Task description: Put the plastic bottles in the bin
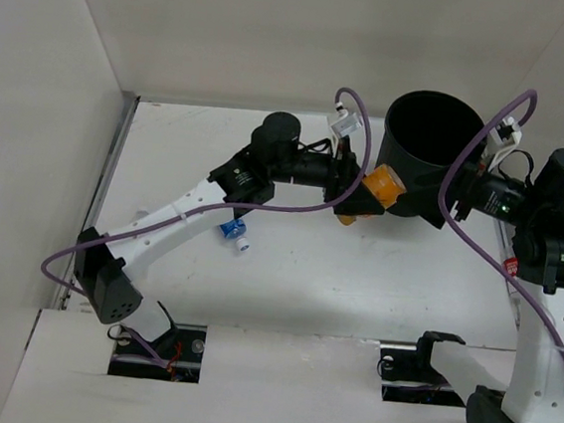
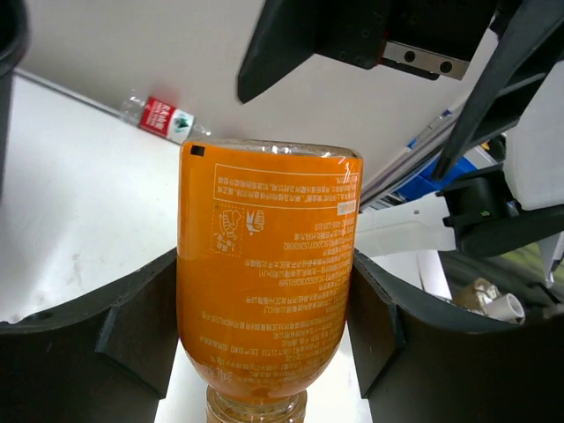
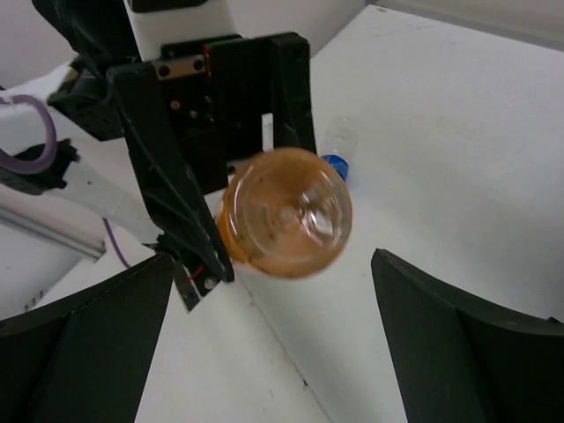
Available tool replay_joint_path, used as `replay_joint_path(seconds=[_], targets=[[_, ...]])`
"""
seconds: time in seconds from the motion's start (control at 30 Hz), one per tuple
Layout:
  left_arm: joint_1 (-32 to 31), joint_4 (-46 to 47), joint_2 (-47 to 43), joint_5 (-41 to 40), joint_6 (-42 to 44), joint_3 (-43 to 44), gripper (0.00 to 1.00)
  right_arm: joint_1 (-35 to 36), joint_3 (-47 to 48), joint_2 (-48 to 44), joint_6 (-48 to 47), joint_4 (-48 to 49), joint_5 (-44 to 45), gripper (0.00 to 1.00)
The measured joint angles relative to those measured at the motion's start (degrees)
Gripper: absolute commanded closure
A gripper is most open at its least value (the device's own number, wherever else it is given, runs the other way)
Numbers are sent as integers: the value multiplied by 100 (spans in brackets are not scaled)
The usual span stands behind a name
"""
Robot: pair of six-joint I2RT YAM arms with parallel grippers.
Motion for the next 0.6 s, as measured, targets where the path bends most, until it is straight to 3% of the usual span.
replay_joint_path(seconds=[0.3, 0.43, 0.5, 0.57, 0.6], targets=[[-435, 26, 317, -15, -46, 656, 79, 236, 0, 238, 367, 485, -291, 2], [-435, 46, 317, -22, -44, 656, 77, 323, 0, 243, 435, 595, -378, 33], [-424, 66, 317, -22, -48, 656, 73, 323, 0, 258, 505, 638, -437, 58], [-391, 98, 317, -39, -50, 656, 63, 323, 0, 282, 570, 686, -468, 83], [-369, 105, 321, -31, -52, 656, 52, 323, 0, 297, 577, 704, -470, 87]])
